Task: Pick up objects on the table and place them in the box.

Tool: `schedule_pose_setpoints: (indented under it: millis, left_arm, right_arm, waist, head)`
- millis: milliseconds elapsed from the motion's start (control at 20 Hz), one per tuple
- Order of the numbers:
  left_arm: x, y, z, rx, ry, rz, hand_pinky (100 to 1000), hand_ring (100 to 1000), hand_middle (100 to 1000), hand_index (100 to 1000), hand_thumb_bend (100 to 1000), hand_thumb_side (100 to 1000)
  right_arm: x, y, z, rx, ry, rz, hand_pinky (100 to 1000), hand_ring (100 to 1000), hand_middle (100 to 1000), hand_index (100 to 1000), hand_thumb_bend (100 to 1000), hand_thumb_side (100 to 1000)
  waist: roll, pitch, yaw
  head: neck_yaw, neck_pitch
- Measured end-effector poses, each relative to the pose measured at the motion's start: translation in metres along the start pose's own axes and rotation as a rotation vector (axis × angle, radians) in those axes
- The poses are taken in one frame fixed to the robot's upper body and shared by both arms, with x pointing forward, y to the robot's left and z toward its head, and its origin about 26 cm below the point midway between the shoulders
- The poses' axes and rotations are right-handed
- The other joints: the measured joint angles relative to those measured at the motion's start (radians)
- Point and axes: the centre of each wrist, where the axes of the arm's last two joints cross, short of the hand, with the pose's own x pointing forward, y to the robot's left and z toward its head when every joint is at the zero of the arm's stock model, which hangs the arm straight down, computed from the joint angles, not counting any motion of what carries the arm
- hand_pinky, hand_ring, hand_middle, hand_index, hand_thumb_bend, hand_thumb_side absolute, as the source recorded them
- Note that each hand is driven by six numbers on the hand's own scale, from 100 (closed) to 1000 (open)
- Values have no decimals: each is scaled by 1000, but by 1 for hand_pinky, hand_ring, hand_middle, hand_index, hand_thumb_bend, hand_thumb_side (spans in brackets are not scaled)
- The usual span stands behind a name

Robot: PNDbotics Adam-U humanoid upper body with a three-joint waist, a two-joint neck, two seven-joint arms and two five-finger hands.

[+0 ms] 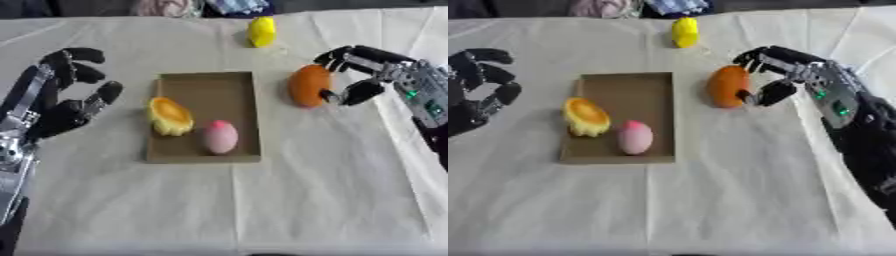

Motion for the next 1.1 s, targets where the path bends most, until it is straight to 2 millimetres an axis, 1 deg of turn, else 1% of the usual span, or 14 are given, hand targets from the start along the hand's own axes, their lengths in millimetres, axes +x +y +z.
schedule_pose_setpoints:
  millis: [50, 100, 150, 200, 250, 300, 350, 400, 450, 500, 650, 750, 950, 1100]
  left_arm:
    - [0, -1, 0, 0, 0, 2, 729, 655, 706, 783, 598, 509]
    - [0, -1, 0, 1, 0, 5, 729, 655, 706, 783, 598, 509]
    - [0, -2, 0, 1, 1, 7, 729, 655, 706, 783, 598, 509]
    - [0, -2, 0, 1, 1, 7, 729, 655, 705, 783, 598, 510]
    - [0, -2, 0, 1, 2, 7, 729, 655, 705, 782, 598, 510]
    - [0, -2, 0, 0, 3, 6, 729, 654, 705, 782, 597, 510]
    - [-1, -2, 1, -1, 5, 6, 729, 654, 705, 782, 597, 510]
    - [-1, -2, 1, -1, 6, 5, 729, 654, 705, 782, 596, 510]
    - [-1, -2, 1, -1, 7, 4, 729, 654, 704, 782, 596, 511]
    - [-1, -2, 1, -1, 7, 4, 728, 654, 704, 782, 595, 511]
    - [-1, -3, 1, 0, 8, 9, 728, 653, 704, 783, 595, 511]
    - [-1, -4, 1, 1, 8, 12, 728, 653, 703, 783, 593, 509]
    - [-2, -5, 2, 4, 11, 18, 725, 651, 701, 781, 586, 500]
    - [-1, -4, 2, 33, 9, 19, 728, 654, 695, 771, 583, 483]
  right_arm:
    - [0, 1, -1, 1, 0, 2, 770, 782, 753, 850, 227, 170]
    - [0, 2, -1, 2, 0, 4, 762, 761, 693, 776, 211, 144]
    - [0, 2, -2, 1, -1, 9, 761, 757, 683, 766, 208, 140]
    - [0, 2, -2, -2, -3, 16, 743, 720, 601, 675, 181, 100]
    - [0, 1, -2, -9, -4, 24, 734, 700, 565, 633, 171, 100]
    - [1, 1, -2, -21, -6, 33, 720, 670, 520, 560, 155, 100]
    - [1, 1, -2, -40, -10, 41, 714, 660, 508, 529, 148, 100]
    - [2, 0, -2, -66, -17, 48, 702, 634, 480, 465, 130, 100]
    - [4, -1, -2, -96, -26, 56, 697, 627, 473, 445, 121, 100]
    - [5, -2, -2, -130, -35, 62, 689, 614, 463, 395, 107, 100]
    - [14, -10, -2, -241, -76, 77, 682, 605, 460, 385, 105, 100]
    - [24, -19, -2, -308, -117, 80, 680, 603, 462, 384, 101, 100]
    - [53, -42, -2, -387, -227, 85, 681, 604, 468, 385, 100, 100]
    - [78, -60, -5, -399, -306, 94, 689, 612, 481, 389, 100, 100]
  waist:
    - [0, 0, 0]
    - [0, 0, 0]
    - [0, 0, 0]
    - [0, 0, 0]
    - [0, 0, 0]
    - [0, 0, 0]
    - [0, 0, 0]
    - [0, 0, 0]
    - [0, 0, 0]
    - [0, 0, 0]
    - [0, 0, 0]
    - [0, 0, 0]
    - [0, 0, 1]
    - [0, 0, 6]
  head:
    - [0, 0]
    - [0, 0]
    - [0, 0]
    - [0, 0]
    - [0, 0]
    - [0, 0]
    - [0, 0]
    - [0, 0]
    - [0, 0]
    - [0, 0]
    - [0, 0]
    - [0, 0]
    - [-2, 0]
    - [-9, 0]
